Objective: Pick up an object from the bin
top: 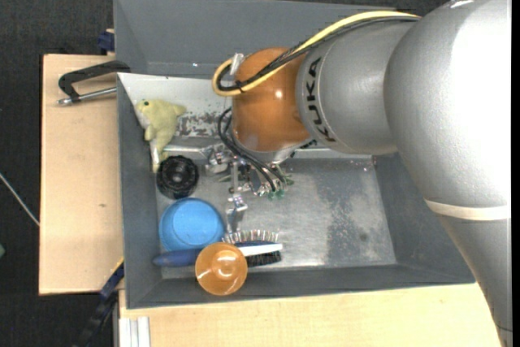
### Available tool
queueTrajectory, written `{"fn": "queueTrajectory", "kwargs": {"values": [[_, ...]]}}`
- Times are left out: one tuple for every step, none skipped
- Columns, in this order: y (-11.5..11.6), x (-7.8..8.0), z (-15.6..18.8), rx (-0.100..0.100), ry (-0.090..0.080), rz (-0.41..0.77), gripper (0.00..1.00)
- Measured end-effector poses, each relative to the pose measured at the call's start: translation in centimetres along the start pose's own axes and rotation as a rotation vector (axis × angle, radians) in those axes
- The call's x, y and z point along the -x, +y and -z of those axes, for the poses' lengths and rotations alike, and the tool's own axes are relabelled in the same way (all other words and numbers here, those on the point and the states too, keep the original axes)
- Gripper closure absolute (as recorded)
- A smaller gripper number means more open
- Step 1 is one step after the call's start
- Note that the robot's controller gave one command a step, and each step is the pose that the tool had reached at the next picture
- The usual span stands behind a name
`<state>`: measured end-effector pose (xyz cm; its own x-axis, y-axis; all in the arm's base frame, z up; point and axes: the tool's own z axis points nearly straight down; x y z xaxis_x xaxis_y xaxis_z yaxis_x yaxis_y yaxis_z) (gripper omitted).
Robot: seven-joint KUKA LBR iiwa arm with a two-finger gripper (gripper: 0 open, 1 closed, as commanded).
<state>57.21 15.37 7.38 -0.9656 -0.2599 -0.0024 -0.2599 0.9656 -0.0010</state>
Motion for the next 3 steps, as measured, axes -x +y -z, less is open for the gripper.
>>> {"fn": "queueTrajectory", "kwargs": {"values": [[7.8,-5.4,5.8,0.007,-0.004,0.003,0.0],[8.4,-5.0,1.2,0.001,0.007,0.267,0.0],[8.4,-5.0,1.2,0.002,0.005,0.265,1.0]]}}
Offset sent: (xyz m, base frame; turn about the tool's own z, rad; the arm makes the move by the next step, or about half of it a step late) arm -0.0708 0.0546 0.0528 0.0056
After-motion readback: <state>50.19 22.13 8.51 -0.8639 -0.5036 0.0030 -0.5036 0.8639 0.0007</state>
